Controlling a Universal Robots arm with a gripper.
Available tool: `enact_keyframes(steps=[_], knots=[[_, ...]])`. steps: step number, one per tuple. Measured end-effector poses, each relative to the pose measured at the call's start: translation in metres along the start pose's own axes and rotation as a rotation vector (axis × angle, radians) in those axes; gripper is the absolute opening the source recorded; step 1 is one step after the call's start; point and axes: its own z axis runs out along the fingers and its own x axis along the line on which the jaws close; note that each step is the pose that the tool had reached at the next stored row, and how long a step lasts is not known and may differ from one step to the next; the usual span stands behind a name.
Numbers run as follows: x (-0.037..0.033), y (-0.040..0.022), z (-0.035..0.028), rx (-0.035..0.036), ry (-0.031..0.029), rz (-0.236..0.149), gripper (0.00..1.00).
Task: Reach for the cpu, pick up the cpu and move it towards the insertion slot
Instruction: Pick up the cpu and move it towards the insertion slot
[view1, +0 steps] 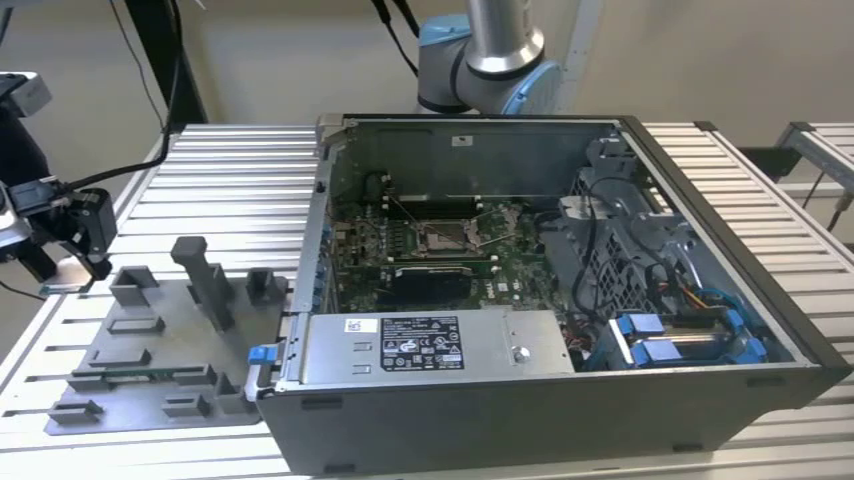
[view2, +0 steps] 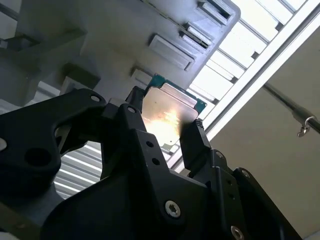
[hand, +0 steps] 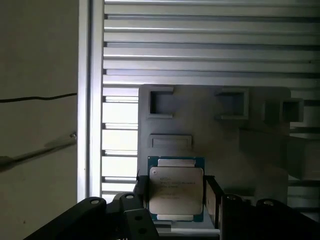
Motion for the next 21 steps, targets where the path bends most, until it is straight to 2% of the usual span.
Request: enact_keyframes(steps=[10, 21], knots=[[0.0, 0.0005, -0.0115, -0.0002, -0.0003, 0.0, 0.0], [0.0, 0.0008, -0.0203, -0.0002, -0.0003, 0.0, 0.0]])
